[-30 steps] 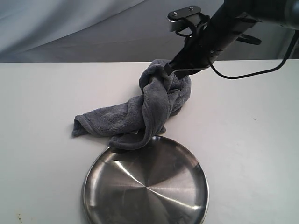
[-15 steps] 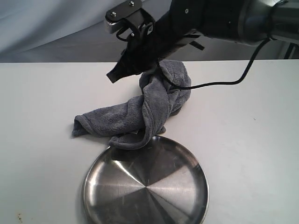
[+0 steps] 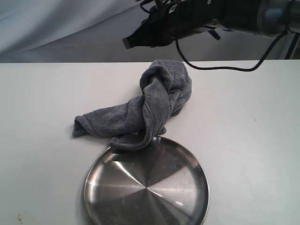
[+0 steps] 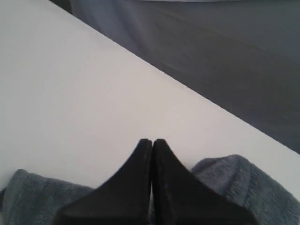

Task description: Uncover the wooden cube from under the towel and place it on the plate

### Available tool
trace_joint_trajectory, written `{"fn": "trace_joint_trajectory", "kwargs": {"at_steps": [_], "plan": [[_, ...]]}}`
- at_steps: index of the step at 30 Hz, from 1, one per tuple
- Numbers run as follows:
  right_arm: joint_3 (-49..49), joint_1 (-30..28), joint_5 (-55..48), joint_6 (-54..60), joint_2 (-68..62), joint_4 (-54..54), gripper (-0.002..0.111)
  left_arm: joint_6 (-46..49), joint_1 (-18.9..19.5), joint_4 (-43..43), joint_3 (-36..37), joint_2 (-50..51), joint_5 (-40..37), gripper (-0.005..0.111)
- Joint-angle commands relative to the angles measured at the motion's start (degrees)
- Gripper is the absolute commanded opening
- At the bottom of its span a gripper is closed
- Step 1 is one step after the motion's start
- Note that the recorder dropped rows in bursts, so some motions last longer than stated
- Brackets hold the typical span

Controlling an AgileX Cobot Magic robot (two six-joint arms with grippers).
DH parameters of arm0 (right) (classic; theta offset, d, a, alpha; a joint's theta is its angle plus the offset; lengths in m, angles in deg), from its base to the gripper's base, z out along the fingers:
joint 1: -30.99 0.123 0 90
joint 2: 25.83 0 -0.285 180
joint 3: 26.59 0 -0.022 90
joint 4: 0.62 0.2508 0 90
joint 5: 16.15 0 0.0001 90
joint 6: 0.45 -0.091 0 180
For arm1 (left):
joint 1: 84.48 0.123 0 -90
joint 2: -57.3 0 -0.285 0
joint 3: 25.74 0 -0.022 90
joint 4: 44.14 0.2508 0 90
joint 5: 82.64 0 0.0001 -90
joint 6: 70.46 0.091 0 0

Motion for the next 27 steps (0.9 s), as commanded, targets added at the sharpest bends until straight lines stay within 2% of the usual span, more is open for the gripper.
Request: {"fn": "trace_joint_trajectory", "kwargs": {"at_steps": [1,8,13,18,23,27], "plan": [[-0.3,-4.2,-4.7,-0.7,0.1,0.3,0.0,-0.1,-0.3,0.1,0.0,-0.2,0.6,0.0],[-0.3,-9.0,-15.9,-0.7,0.1,-0.3,0.0,-0.1,-0.3,0.1,0.0,-0.2,0.6,0.0],[-0.3,-9.0,-25.0,2.6,0.1,-2.1,0.0,-0.1,-0.3,0.1,0.0,-0.2,0.6,0.0],[-0.3,-7.8,-32.1,10.5,0.1,2.7,0.0,-0.1,-0.3,0.1,0.0,-0.2,0.6,0.0],[-0.3,-5.1,-31.9,18.7,0.1,11.4,0.0,-0.1,-0.3,0.1,0.0,-0.2,0.6,0.0],[-0.3,-2.9,-25.5,20.2,0.1,13.6,0.0,-0.1,-0.3,0.1,0.0,-0.2,0.6,0.0]]}}
